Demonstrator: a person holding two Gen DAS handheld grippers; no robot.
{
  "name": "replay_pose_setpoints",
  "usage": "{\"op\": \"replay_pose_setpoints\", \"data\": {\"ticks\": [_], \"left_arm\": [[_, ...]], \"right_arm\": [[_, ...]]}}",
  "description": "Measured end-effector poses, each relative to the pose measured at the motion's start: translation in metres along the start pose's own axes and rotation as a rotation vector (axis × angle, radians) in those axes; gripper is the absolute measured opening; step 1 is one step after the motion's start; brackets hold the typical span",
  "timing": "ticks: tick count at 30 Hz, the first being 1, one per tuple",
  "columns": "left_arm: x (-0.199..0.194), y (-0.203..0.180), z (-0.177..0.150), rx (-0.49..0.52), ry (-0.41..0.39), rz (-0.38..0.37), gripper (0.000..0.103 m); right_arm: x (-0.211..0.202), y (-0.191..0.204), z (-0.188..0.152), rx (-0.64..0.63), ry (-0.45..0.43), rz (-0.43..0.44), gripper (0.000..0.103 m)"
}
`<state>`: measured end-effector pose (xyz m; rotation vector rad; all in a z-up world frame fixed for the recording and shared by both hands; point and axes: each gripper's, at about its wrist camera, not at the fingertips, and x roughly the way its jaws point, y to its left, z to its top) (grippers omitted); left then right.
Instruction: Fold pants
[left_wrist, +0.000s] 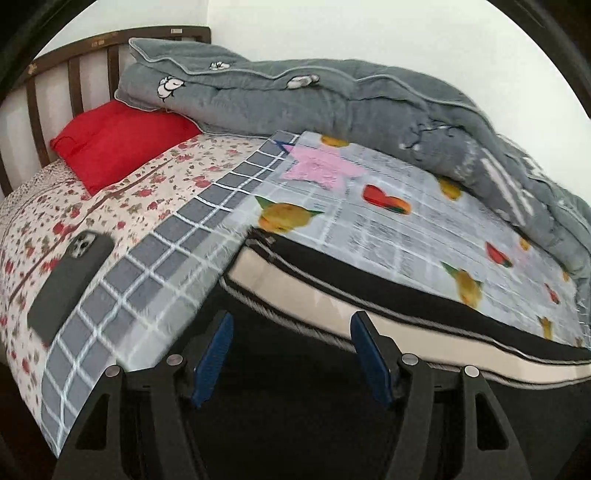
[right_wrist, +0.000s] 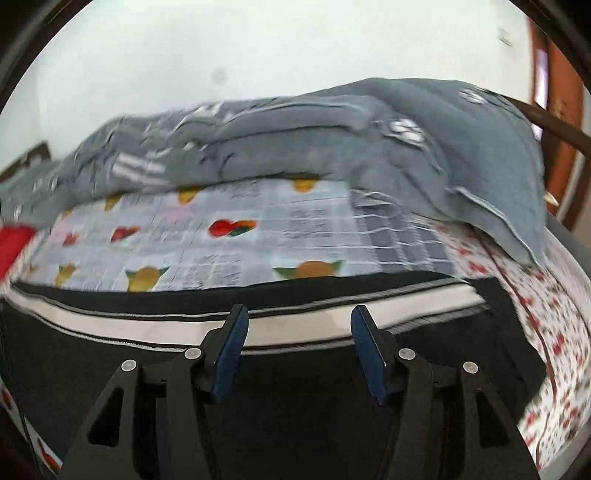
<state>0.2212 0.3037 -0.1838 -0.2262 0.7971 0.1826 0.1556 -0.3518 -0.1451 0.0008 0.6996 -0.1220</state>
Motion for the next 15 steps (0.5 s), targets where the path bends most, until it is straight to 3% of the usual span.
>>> {"op": "replay_pose_setpoints", "data": {"ticks": [3, 6, 10, 13, 15], "left_arm": [[0.021, 0.002, 0.013, 0.042, 0.020, 0.012, 0.055], [0.044, 0.000, 0.027, 0.095, 0.042, 0.061, 0.054], [0.066, 0.006, 0.034, 0.084, 0.086, 0.046, 0.039], [0.058, 0.009, 0.035, 0.065, 0.036, 0.007, 0.022], [0.041, 0.018, 0.037, 0.025, -0.043, -0.054, 0.021]], "right_arm": [[0.018, 0.019, 0.005, -0.029, 0.021, 0.007, 0.057], [0.036, 0.030, 0.011, -0.037, 0.050, 0.015, 0.057], [0.054, 0.047, 0.017, -0.069, 0.069, 0.024, 0.057], [0.064, 0.056, 0.020, -0.098, 0.083, 0.020, 0.057], [0.069, 0.060, 0.022, -0.103, 0.090, 0.021, 0.057]]}}
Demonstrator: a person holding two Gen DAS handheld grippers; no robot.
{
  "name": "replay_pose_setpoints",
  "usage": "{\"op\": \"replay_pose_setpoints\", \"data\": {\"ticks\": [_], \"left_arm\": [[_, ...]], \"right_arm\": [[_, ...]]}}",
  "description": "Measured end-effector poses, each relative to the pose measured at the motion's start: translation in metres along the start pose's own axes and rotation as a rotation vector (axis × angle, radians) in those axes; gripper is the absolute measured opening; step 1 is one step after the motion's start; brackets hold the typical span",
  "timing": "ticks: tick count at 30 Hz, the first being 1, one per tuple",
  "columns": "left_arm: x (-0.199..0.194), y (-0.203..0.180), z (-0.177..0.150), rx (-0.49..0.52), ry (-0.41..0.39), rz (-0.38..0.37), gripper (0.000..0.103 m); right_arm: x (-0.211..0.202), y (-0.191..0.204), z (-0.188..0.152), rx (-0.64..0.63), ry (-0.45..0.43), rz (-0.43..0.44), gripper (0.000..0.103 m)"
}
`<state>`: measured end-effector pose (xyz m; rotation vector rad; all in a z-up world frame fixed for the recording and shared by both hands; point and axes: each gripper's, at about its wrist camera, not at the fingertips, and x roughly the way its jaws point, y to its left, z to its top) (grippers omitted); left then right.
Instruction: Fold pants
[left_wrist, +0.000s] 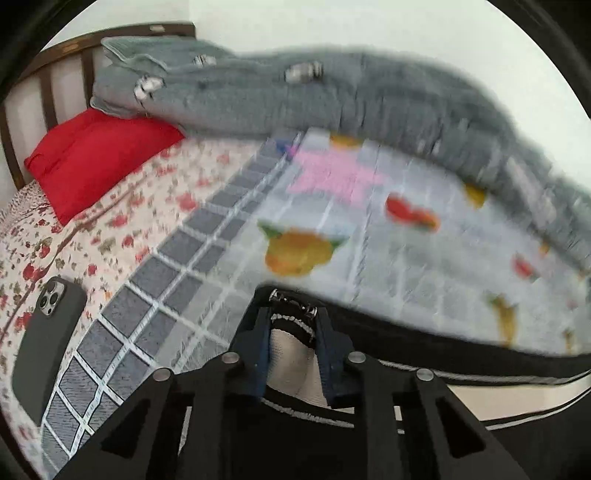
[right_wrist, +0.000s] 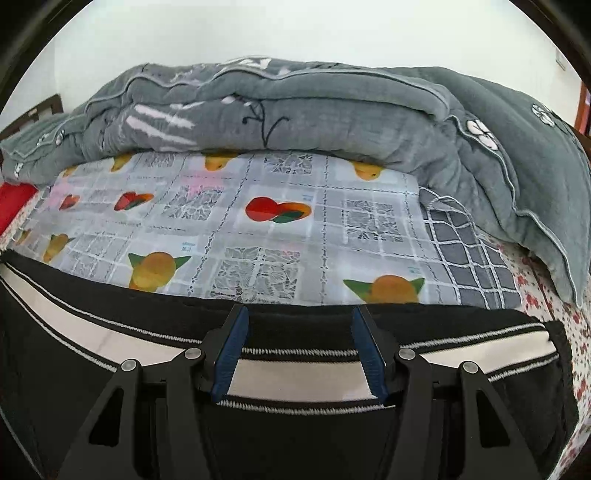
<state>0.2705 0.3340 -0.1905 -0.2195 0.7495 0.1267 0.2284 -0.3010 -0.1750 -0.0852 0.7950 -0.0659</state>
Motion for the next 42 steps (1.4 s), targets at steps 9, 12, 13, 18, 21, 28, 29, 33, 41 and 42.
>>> {"op": "replay_pose_setpoints", "data": {"ticks": [9, 12, 13, 18, 21, 28, 29, 33, 41, 42], "left_arm": [[0.021, 0.000, -0.003, -0.008, 0.026, 0.033, 0.022], [0.021, 0.001, -0.002, -0.020, 0.036, 0.025, 0.022], [0.023, 0.002, -0.002, -0.022, 0.042, 0.024, 0.022], [0.024, 0.003, -0.002, -0.020, 0.039, 0.024, 0.023], [0.022, 0.003, -0.003, -0.021, 0.031, 0.019, 0.023], [0.018, 0.006, -0.006, -0.038, 0.025, 0.004, 0.023], [0.018, 0.006, -0.005, -0.037, 0.022, 0.003, 0.023], [0.000, 0.012, -0.006, -0.056, -0.051, -0.039, 0.022], [0.029, 0.008, -0.003, -0.057, 0.016, 0.056, 0.021], [0.029, 0.005, -0.004, -0.044, 0.008, 0.071, 0.021]], "right_arm": [[0.015, 0.017, 0.007, -0.079, 0.017, 0.095, 0.057], [0.021, 0.026, 0.010, -0.154, 0.031, 0.165, 0.068], [0.024, 0.029, 0.011, -0.171, 0.035, 0.174, 0.074], [0.053, 0.039, 0.011, -0.229, 0.127, 0.243, 0.077], [0.054, 0.050, 0.000, -0.332, 0.131, 0.239, 0.072], [0.039, 0.063, -0.012, -0.420, 0.116, 0.288, 0.006], [0.038, 0.063, -0.012, -0.419, 0.106, 0.289, 0.004], [0.021, 0.053, -0.003, -0.374, 0.028, 0.316, 0.003], [0.053, 0.056, -0.001, -0.346, 0.069, 0.306, 0.002], [0.055, 0.056, 0.000, -0.335, 0.069, 0.305, 0.002]]}}
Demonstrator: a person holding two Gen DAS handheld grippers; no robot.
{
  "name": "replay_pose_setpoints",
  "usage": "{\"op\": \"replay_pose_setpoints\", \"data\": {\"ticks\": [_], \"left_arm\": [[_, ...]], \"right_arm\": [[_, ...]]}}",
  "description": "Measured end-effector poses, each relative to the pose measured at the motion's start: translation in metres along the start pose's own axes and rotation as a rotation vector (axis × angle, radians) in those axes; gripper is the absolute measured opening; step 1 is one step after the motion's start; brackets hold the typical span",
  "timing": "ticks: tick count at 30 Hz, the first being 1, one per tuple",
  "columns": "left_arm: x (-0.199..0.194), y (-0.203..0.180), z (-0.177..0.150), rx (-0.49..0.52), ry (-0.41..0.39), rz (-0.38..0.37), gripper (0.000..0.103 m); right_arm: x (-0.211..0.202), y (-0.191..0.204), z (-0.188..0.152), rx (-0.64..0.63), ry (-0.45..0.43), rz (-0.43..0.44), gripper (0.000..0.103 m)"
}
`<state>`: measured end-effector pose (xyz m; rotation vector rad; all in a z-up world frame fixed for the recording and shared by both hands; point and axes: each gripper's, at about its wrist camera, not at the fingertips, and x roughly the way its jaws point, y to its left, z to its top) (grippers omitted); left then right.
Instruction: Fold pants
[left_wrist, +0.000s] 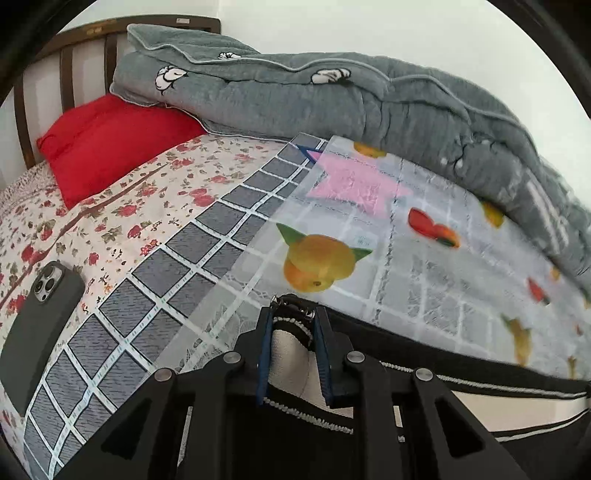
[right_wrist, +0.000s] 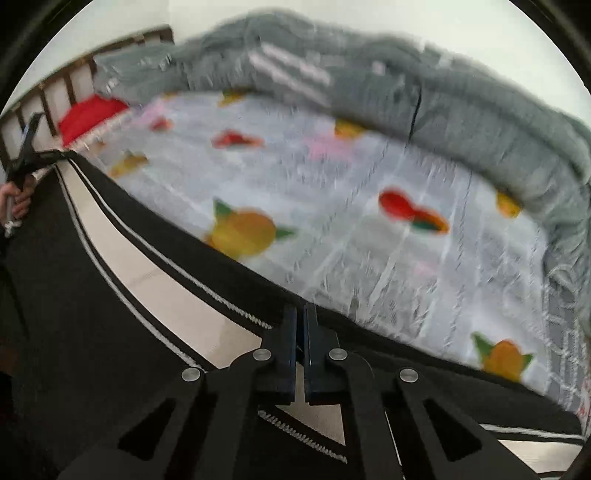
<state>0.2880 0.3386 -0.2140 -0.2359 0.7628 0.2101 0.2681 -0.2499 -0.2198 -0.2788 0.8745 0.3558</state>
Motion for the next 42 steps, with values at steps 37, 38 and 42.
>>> {"op": "replay_pose_setpoints", "data": {"ticks": [37, 38, 42], "left_arm": [[-0.147, 0.052, -0.146, -0.183, 0.024, -0.255, 0.057], [-0.146, 0.056, -0.152, -0.203, 0.032, -0.283, 0.057], [-0.130, 0.077, -0.168, -0.326, 0.034, -0.386, 0.056]], "right_arm": [[-0.104, -0.007, -0.072, 0.356, -0.129, -0.313, 0.055], [-0.108, -0.006, -0.079, 0.375, -0.124, -0.295, 0.055], [-0.128, 0.005, -0.105, 0.392, -0.126, -0.284, 0.055]]}}
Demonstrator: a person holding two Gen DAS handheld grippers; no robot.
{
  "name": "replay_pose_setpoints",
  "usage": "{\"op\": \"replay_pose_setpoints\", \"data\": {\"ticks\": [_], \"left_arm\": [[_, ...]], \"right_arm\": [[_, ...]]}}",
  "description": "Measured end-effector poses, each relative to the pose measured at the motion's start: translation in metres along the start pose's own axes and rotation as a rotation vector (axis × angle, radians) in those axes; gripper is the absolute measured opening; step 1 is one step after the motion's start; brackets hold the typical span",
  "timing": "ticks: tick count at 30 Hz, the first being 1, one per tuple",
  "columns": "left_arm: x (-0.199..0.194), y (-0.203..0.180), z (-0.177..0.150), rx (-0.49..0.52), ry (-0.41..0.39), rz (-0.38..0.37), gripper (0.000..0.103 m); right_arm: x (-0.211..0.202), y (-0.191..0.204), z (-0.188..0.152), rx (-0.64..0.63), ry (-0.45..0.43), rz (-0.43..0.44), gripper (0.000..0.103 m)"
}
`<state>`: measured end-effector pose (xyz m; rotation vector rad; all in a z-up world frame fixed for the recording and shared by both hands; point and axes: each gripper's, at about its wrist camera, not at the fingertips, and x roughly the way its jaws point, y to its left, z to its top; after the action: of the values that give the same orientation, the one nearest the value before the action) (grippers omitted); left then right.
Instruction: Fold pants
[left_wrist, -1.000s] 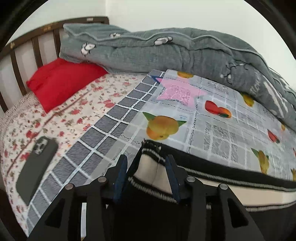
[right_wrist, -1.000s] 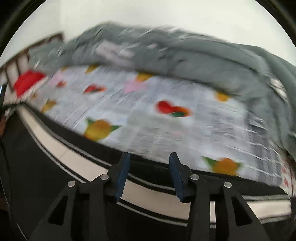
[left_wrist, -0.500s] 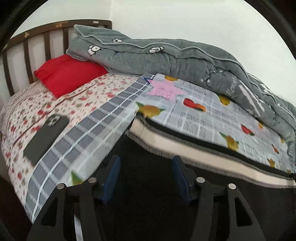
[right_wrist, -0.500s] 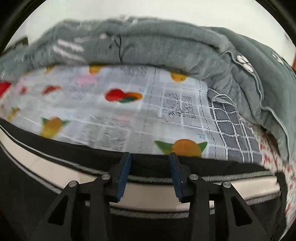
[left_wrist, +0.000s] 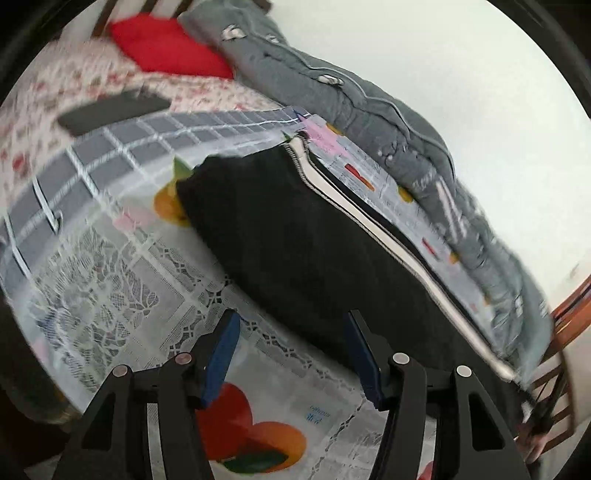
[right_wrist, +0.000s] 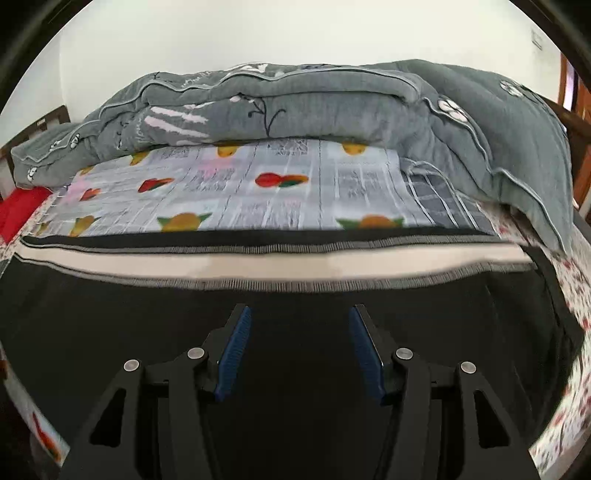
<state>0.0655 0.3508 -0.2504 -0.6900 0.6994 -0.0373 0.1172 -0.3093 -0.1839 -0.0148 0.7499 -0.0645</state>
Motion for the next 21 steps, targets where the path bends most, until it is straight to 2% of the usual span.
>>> {"op": "replay_pose_setpoints", "data": {"ticks": [3, 6, 8, 14, 15, 19, 21], "left_arm": [[0.008, 0.008, 0.013, -0.031, -0.029, -0.037, 0.057], [0.025, 0.019, 0.030, -0.077, -0.014, -0.055, 0.055], [0.033, 0.026, 0.041, -0.129, -0.029, -0.092, 0.054], [0.044, 0.027, 0.053, -0.151, -0.035, -0.039, 0.027], [0.045, 0.028, 0.055, -0.152, -0.029, -0.018, 0.017], [0.045, 0.033, 0.065, -0.194, 0.015, -0.004, 0.011], [0.041, 0.032, 0.064, -0.217, 0.010, 0.004, 0.010]], "right_arm": [[-0.013, -0.004, -0.017, -0.024, -0.018, -0.035, 0.055], [-0.012, -0.014, -0.030, 0.014, 0.028, -0.052, 0.055], [-0.013, -0.017, -0.038, 0.040, 0.042, -0.068, 0.055], [-0.024, -0.014, -0.052, 0.095, 0.042, -0.074, 0.055], [-0.028, -0.013, -0.054, 0.104, 0.036, -0.072, 0.055], [-0.040, -0.010, -0.055, 0.122, 0.016, -0.062, 0.055], [-0.048, -0.011, -0.056, 0.125, 0.002, -0.058, 0.055]]}}
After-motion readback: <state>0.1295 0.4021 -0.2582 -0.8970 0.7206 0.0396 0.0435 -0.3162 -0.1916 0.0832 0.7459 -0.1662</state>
